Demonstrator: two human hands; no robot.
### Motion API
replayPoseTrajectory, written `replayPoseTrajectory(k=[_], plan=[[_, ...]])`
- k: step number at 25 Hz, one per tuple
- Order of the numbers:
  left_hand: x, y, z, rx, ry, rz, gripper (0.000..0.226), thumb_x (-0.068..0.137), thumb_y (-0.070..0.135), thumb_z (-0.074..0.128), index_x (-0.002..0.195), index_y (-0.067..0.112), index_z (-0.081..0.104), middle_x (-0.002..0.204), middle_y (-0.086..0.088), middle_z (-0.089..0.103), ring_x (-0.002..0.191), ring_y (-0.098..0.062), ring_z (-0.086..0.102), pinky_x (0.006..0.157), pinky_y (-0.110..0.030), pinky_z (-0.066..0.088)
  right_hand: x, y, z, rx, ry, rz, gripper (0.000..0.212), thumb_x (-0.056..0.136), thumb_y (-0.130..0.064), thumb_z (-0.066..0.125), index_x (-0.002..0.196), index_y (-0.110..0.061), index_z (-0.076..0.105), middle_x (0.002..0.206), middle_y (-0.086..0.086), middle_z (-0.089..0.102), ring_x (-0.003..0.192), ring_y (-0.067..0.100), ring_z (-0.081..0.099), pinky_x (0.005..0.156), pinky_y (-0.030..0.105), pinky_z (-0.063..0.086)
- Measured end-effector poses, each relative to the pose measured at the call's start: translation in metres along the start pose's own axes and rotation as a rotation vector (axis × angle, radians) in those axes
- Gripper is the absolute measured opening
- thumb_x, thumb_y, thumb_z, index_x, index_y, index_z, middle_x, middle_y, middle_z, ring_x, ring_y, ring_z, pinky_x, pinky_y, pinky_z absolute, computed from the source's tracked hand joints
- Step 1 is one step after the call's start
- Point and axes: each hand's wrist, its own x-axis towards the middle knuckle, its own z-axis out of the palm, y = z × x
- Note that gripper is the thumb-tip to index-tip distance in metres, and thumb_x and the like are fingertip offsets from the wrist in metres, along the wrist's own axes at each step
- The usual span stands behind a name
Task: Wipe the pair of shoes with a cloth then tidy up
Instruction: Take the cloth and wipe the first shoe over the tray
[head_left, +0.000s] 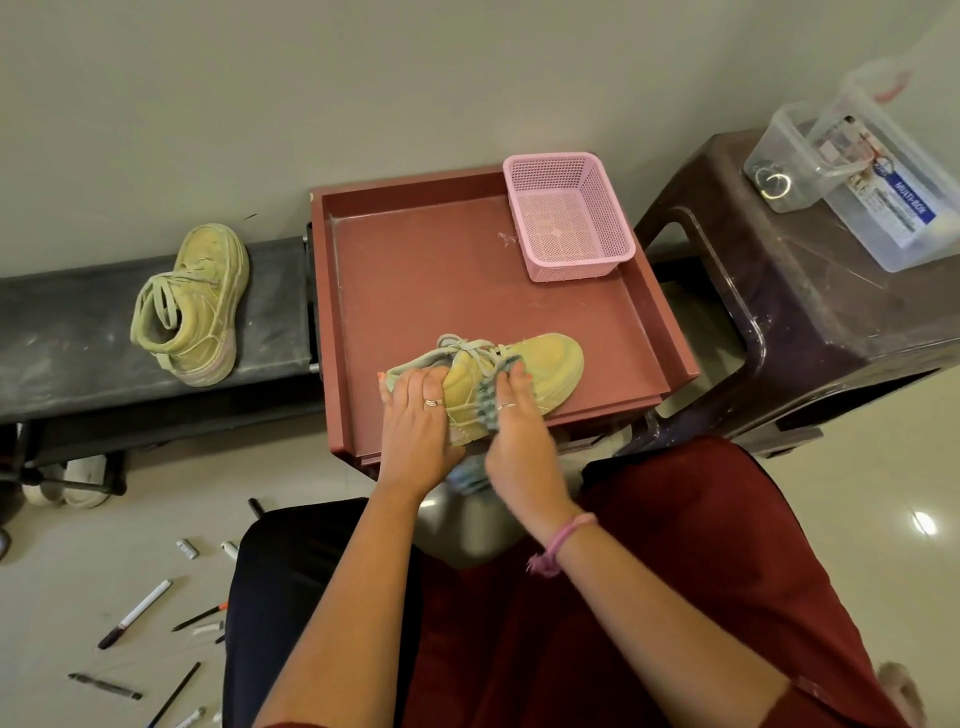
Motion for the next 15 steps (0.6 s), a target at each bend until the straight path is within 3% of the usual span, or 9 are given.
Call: replayPoseTrajectory(k=[3, 5, 7, 10, 12, 15], plan=[[0.000, -0.003, 0.002, -0.104, 0.037, -0.015, 0.056, 0.083, 0.031, 0.061, 0.132, 0.014, 0.041, 0.126, -0.005, 0.050, 0.117, -0.022, 0.044, 0.103, -0.055, 0.037, -0.008, -0.016, 0.017, -0.048, -0.068, -0.220, 0.067, 0.088, 0.012, 0.034, 0.149, -0.003, 0.010, 0.159, 0.011, -0.001, 0.145, 0.016, -0.008, 0.114, 0.020, -0.007], [0.002, -0.003, -0.001, -0.113, 0.031, -0.024, 0.055, 0.085, 0.041, 0.052, 0.133, 0.014, 0.043, 0.127, -0.003, 0.050, 0.117, -0.021, 0.045, 0.104, -0.054, 0.036, -0.005, -0.004, 0.017, -0.141, -0.026, -0.356, 0.055, 0.090, 0.002, 0.031, 0.145, 0.006, 0.023, 0.154, 0.022, 0.017, 0.145, 0.029, 0.012, 0.119, 0.033, 0.009], [0.002, -0.003, -0.002, -0.075, 0.038, -0.003, 0.063, 0.077, 0.040, 0.062, 0.130, 0.013, 0.042, 0.122, -0.006, 0.050, 0.112, -0.022, 0.045, 0.101, -0.055, 0.038, -0.003, 0.022, 0.012, -0.405, -0.042, -0.492, 0.051, 0.091, -0.002, 0.036, 0.141, 0.008, 0.030, 0.150, 0.025, 0.026, 0.140, 0.035, 0.026, 0.114, 0.041, 0.027], [0.001, 0.000, -0.004, -0.032, 0.026, 0.008, 0.086, 0.053, 0.026, 0.080, 0.126, 0.013, 0.036, 0.115, -0.009, 0.050, 0.107, -0.025, 0.041, 0.096, -0.056, 0.041, -0.001, 0.059, -0.010, -0.488, -0.068, -0.385, 0.066, 0.081, 0.000, 0.062, 0.141, 0.002, 0.034, 0.150, 0.020, 0.030, 0.138, 0.031, 0.033, 0.109, 0.043, 0.036], [0.001, 0.000, -0.005, -0.016, 0.020, 0.013, 0.091, 0.048, 0.024, 0.083, 0.125, 0.014, 0.035, 0.114, -0.009, 0.049, 0.108, -0.025, 0.041, 0.096, -0.055, 0.041, 0.009, 0.078, -0.025, -0.469, -0.029, -0.264, 0.070, 0.078, 0.006, 0.063, 0.142, -0.001, 0.035, 0.150, 0.017, 0.033, 0.137, 0.030, 0.035, 0.110, 0.043, 0.035], [0.000, 0.001, -0.004, -0.009, 0.016, 0.008, 0.088, 0.050, 0.025, 0.082, 0.124, 0.013, 0.036, 0.113, -0.009, 0.049, 0.108, -0.026, 0.043, 0.096, -0.056, 0.041, 0.029, 0.084, -0.043, -0.233, 0.015, -0.032, 0.073, 0.080, 0.016, 0.051, 0.146, -0.009, 0.031, 0.154, 0.008, 0.026, 0.142, 0.022, 0.025, 0.116, 0.027, 0.015]])
